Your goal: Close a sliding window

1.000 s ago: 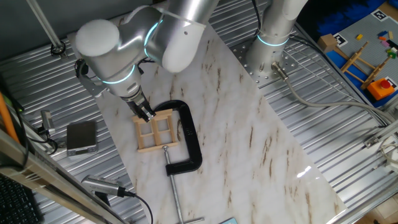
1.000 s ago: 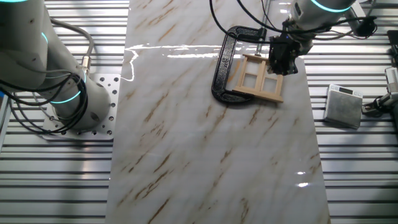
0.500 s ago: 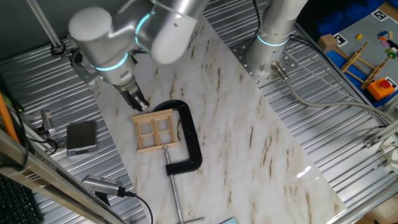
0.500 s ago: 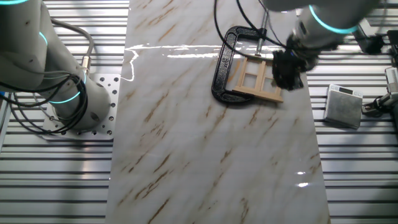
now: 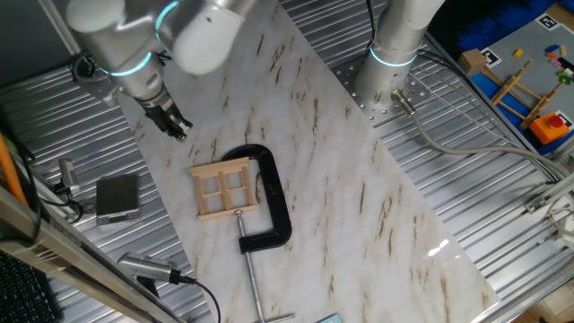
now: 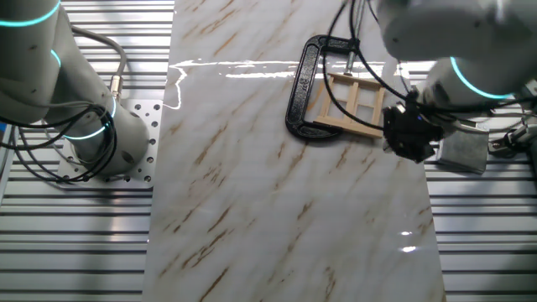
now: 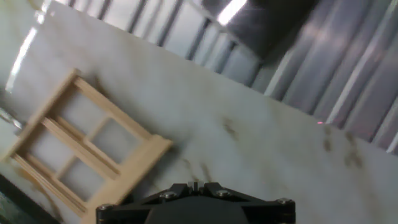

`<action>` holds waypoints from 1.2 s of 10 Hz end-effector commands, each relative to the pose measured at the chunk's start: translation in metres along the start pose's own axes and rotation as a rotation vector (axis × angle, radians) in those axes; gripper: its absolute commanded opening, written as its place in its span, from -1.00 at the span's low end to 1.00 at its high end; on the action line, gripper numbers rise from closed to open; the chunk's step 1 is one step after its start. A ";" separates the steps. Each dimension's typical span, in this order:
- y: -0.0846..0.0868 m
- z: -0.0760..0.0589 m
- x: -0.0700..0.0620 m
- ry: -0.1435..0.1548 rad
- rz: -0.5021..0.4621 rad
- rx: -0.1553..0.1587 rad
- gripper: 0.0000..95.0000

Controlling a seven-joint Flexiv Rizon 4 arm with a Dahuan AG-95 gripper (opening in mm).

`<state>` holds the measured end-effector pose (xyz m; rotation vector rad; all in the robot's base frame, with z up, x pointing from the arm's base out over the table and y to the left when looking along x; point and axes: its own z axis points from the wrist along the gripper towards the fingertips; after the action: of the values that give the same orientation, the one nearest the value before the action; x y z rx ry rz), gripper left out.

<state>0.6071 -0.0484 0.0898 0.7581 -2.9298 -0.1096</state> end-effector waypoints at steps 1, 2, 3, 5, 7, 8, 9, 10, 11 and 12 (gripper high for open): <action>0.017 0.000 -0.004 0.018 0.049 0.003 -1.00; 0.017 0.000 -0.004 0.014 0.105 0.004 -1.00; 0.017 0.000 -0.004 0.009 0.181 0.006 -1.00; 0.016 0.000 -0.004 0.015 0.206 0.012 -1.00; -0.004 0.002 0.003 0.018 0.193 0.013 -1.00; -0.028 0.003 0.012 0.017 0.145 0.010 -1.00; -0.045 0.004 0.020 0.019 0.112 0.013 -1.00; -0.066 0.008 0.034 0.017 0.030 0.013 -1.00; -0.073 0.010 0.047 0.013 0.005 0.010 -1.00; -0.076 0.010 0.059 0.020 -0.021 0.017 -1.00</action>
<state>0.5966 -0.1381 0.0767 0.4932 -2.9819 -0.0575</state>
